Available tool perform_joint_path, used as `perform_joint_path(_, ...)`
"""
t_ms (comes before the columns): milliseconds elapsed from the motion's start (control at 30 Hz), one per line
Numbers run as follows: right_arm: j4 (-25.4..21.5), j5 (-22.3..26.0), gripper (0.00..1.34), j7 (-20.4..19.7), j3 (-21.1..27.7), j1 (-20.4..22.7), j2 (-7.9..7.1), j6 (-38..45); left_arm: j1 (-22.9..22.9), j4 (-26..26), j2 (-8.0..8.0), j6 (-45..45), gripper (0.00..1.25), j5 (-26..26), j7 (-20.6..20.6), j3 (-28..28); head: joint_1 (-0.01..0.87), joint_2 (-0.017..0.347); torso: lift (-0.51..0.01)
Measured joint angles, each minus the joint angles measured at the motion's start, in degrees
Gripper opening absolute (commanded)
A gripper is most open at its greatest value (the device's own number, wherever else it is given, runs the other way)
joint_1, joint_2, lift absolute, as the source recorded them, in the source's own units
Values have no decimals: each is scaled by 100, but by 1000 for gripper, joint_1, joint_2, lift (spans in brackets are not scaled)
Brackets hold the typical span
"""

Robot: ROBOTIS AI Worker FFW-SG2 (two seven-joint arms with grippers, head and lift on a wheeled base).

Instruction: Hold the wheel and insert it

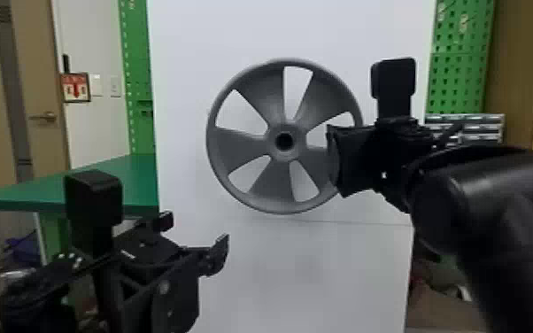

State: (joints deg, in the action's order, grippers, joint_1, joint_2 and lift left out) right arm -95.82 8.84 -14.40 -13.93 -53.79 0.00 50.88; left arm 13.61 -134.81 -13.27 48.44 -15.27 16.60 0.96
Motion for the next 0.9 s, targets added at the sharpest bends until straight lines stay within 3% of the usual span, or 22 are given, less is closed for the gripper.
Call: perform_joint_path(900,550,0,189,166,-140,-277,-1,-324,-12,16,0,-55,1101,-13,-15,18,179,103,-492)
